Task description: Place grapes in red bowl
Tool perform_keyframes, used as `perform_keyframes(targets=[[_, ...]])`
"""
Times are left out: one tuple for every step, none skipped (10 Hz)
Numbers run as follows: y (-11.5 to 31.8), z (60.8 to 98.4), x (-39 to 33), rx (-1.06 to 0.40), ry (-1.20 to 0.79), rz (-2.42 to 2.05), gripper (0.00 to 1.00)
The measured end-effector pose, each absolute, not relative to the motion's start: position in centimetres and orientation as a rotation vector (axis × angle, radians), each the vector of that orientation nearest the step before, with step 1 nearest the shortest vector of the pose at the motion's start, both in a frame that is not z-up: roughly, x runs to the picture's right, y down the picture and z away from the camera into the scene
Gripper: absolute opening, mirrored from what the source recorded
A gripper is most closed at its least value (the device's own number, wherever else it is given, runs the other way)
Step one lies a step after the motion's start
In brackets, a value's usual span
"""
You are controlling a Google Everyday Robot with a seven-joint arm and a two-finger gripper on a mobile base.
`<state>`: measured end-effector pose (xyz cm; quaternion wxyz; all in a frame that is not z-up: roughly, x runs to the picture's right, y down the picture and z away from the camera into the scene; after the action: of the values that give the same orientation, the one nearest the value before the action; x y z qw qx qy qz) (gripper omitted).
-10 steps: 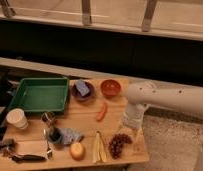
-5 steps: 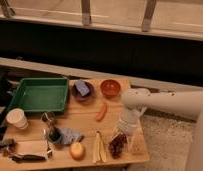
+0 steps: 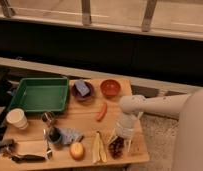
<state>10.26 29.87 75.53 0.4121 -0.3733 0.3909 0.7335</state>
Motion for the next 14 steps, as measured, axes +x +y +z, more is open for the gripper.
perform_keyframes(targets=[[29.9, 75.7, 9.9, -0.931, 0.967, 1.838, 0.45], [29.4, 75.5, 9.9, -0.901, 0.939, 1.838, 0.33], [28.8, 74.9, 9.8, -0.882, 0.915, 1.839, 0.24], [27.4, 74.1, 9.3, -0.86, 0.872, 1.837, 0.13], [25.8, 73.3, 9.0, -0.838, 0.83, 1.842, 0.04], [24.2, 72.8, 8.7, -0.812, 0.789, 1.848, 0.0], [22.7, 72.5, 8.6, -0.785, 0.752, 1.857, 0.0], [19.9, 72.3, 8.4, -0.737, 0.689, 1.867, 0.0], [17.2, 72.3, 8.1, -0.692, 0.636, 1.873, 0.0], [15.4, 72.2, 7.9, -0.662, 0.6, 1.875, 0.0], [12.8, 71.9, 7.7, -0.617, 0.55, 1.88, 0.0], [9.3, 71.4, 7.9, -0.563, 0.5, 1.896, 0.0], [6.9, 71.0, 8.3, -0.528, 0.476, 1.911, 0.0], [5.0, 70.6, 8.5, -0.504, 0.461, 1.921, 0.0]])
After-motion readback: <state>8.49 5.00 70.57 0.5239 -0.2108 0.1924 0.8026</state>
